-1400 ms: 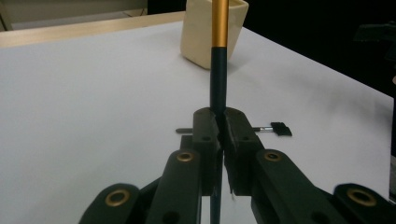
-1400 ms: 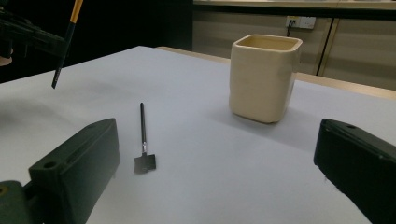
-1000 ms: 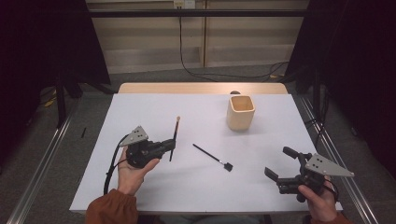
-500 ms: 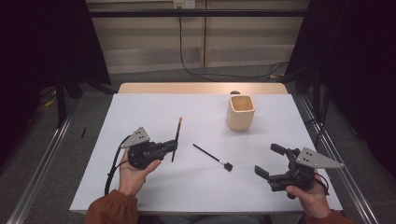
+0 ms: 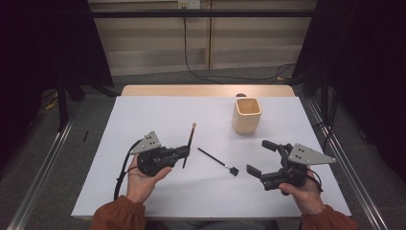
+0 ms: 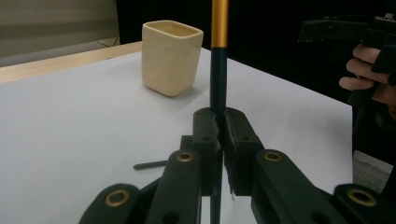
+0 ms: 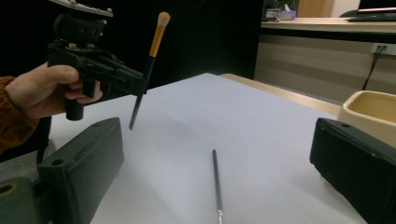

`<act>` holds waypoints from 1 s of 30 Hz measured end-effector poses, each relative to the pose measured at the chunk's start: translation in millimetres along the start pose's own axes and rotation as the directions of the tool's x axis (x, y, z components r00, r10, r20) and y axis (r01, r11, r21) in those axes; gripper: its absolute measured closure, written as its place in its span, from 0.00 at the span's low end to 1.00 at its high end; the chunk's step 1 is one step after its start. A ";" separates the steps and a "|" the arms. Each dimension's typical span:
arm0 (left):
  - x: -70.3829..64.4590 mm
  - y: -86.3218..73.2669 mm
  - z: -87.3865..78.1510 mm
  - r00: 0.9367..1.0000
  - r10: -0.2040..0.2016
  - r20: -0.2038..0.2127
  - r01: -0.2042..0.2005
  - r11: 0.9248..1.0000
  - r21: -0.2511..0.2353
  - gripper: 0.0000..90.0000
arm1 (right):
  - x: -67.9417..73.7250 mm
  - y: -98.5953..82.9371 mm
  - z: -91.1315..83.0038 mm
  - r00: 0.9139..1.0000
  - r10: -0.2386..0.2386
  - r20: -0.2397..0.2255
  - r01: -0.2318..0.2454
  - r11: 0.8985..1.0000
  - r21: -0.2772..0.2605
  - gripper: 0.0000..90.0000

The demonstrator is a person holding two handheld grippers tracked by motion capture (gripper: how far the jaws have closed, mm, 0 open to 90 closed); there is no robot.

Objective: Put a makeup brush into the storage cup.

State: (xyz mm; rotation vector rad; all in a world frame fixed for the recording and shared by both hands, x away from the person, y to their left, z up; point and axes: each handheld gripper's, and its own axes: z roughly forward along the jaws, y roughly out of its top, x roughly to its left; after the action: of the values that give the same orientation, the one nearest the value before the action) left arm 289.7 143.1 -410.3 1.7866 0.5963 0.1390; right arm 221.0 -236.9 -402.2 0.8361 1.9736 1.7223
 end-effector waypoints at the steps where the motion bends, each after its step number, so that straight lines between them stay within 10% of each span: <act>1: -0.5 0.2 1.0 1.000 0.004 0.004 -0.004 1.000 0.000 0.94 | 0.8 0.7 1.6 1.000 -0.002 -0.003 0.002 1.000 0.002 0.02; 30: -27.9 15.8 36.0 0.998 0.014 0.059 -0.011 0.999 -0.040 0.94 | 1.4 38.0 57.0 0.991 0.002 -0.136 0.001 1.000 0.025 0.05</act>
State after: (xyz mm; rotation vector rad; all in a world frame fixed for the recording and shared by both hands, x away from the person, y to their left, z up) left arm 284.9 96.0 -400.8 1.7506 0.5366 0.1050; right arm 263.3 -190.7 -374.4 0.7448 2.0871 1.8019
